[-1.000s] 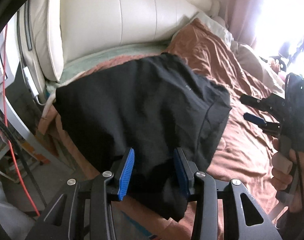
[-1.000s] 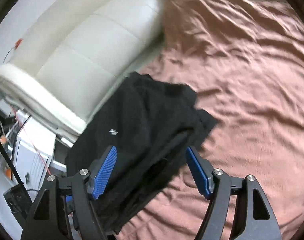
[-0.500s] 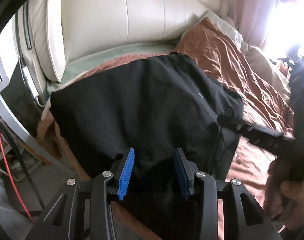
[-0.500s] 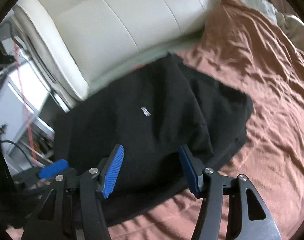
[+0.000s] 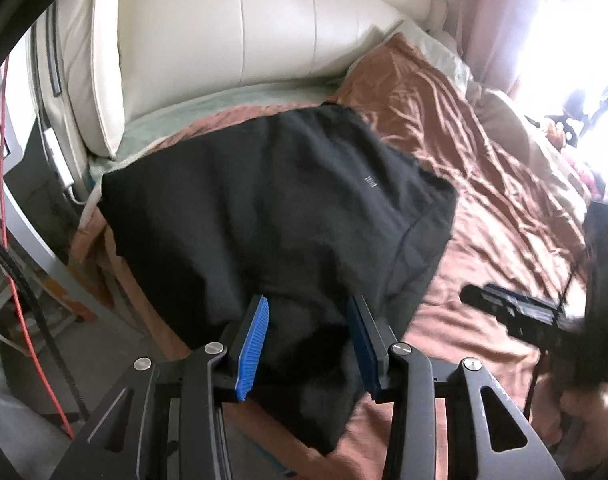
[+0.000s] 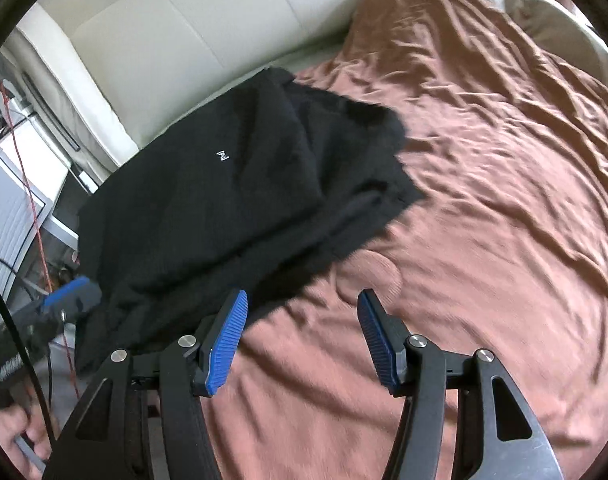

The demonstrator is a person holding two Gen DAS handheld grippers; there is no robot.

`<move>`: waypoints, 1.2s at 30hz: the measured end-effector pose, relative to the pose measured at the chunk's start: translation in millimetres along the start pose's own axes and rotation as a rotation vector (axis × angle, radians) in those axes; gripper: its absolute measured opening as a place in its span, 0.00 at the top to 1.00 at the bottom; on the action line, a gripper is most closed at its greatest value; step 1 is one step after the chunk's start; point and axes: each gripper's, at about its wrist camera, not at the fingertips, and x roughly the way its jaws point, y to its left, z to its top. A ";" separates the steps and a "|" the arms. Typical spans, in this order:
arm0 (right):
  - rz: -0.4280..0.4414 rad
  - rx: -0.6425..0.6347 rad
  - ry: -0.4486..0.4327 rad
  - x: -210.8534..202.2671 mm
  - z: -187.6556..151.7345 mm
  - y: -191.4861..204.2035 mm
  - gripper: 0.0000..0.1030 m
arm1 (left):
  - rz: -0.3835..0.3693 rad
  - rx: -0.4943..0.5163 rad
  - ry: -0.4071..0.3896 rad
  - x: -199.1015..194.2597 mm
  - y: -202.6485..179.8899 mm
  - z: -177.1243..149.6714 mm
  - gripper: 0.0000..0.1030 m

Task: Fold large clothes

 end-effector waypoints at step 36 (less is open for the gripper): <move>-0.343 0.134 -0.445 -373.6 -245.6 0.9 0.00 | -0.299 0.229 -0.274 -213.3 -151.7 -95.4 0.00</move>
